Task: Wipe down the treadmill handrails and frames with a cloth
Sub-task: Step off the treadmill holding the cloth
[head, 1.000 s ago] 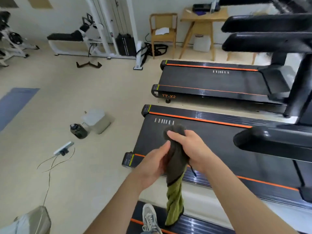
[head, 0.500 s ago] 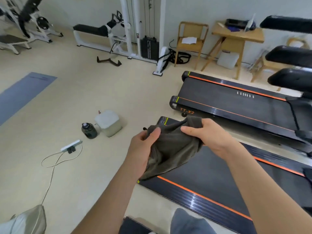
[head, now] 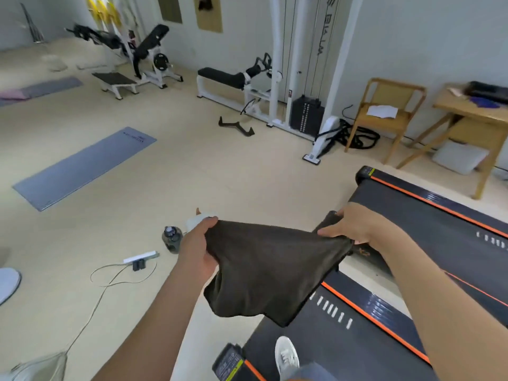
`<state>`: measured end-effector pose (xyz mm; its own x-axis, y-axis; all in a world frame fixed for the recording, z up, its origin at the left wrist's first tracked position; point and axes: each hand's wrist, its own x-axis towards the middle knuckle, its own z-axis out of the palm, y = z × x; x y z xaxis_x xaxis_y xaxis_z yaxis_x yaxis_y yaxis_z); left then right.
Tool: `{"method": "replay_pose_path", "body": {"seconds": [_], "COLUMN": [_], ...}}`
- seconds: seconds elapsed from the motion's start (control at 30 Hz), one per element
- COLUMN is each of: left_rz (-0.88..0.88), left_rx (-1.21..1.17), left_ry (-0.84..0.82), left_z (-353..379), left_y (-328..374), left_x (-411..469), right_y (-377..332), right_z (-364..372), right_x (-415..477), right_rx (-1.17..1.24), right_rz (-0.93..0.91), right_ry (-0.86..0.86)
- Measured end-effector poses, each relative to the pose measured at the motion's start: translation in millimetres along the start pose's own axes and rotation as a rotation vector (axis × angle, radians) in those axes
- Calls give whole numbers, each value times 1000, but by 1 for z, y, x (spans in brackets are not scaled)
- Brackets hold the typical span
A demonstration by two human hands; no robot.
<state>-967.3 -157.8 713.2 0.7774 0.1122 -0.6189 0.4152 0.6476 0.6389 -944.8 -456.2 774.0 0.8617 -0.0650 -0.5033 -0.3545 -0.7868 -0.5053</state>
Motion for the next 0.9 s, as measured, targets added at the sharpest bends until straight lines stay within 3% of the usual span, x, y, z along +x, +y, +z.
{"method": "replay_pose_path", "body": {"seconds": [0.07, 0.2, 0.27, 0.37, 0.43, 0.5, 0.67, 0.9], "left_rz": [-62, -3, 8, 76, 157, 275, 640, 772], "left_rx": [-1, 143, 195, 242, 288, 505, 1432, 1430], "left_ry": [-70, 103, 111, 110, 62, 34, 256, 343], "left_z": [19, 36, 44, 43, 38, 29, -14, -112], "left_y": [7, 21, 32, 57, 74, 89, 115, 131], "left_x": [39, 98, 123, 169, 202, 238, 351, 539], "right_y": [-8, -33, -49, -76, -94, -106, -119, -160], "right_z": [-13, -23, -30, -32, -23, -6, 61, 177], "right_x": [53, 132, 163, 216, 256, 294, 400, 561], "right_rx": [8, 105, 119, -86, -381, -604, -610, -422], "right_rz": [-68, -169, -219, -346, -435, -441, -488, -383], "right_ry": [-27, -71, -130, -176, -83, 91, 415, 306]}}
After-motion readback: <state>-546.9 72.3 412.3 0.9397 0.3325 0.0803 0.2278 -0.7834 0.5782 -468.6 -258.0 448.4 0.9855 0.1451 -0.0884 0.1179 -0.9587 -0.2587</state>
